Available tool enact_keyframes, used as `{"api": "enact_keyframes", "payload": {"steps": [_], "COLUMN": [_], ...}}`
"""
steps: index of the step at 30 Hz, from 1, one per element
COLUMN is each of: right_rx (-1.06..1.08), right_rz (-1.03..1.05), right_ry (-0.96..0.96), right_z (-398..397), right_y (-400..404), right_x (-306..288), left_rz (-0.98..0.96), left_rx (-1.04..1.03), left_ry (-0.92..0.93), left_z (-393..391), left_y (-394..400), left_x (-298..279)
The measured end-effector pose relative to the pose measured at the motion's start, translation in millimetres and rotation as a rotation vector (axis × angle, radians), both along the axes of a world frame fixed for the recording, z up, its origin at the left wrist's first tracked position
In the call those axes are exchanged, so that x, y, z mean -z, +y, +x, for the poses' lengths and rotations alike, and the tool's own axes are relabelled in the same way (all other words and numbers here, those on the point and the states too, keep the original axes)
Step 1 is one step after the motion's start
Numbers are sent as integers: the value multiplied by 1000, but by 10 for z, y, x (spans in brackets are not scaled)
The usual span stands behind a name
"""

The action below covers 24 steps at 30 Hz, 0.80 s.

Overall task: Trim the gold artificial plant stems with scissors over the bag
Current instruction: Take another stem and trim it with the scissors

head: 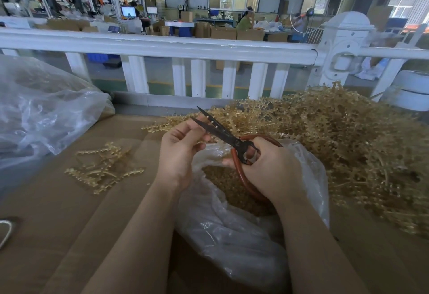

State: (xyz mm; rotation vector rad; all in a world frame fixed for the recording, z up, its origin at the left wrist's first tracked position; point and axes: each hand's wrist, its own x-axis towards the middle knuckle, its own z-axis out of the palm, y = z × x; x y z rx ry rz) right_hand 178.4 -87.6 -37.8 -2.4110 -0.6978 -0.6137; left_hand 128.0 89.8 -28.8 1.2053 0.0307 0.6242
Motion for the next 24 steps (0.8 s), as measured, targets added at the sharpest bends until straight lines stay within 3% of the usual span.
{"api": "enact_keyframes", "payload": {"steps": [24], "right_rx": [-14], "right_rz": [3], "right_ry": [54], "right_z": [-2], "right_y": [1], "right_x": [-11], "left_rz": [64], "left_rx": [1], "left_ry": [34], "left_z": [-16], "left_y": [-8], "left_x": [-6]}}
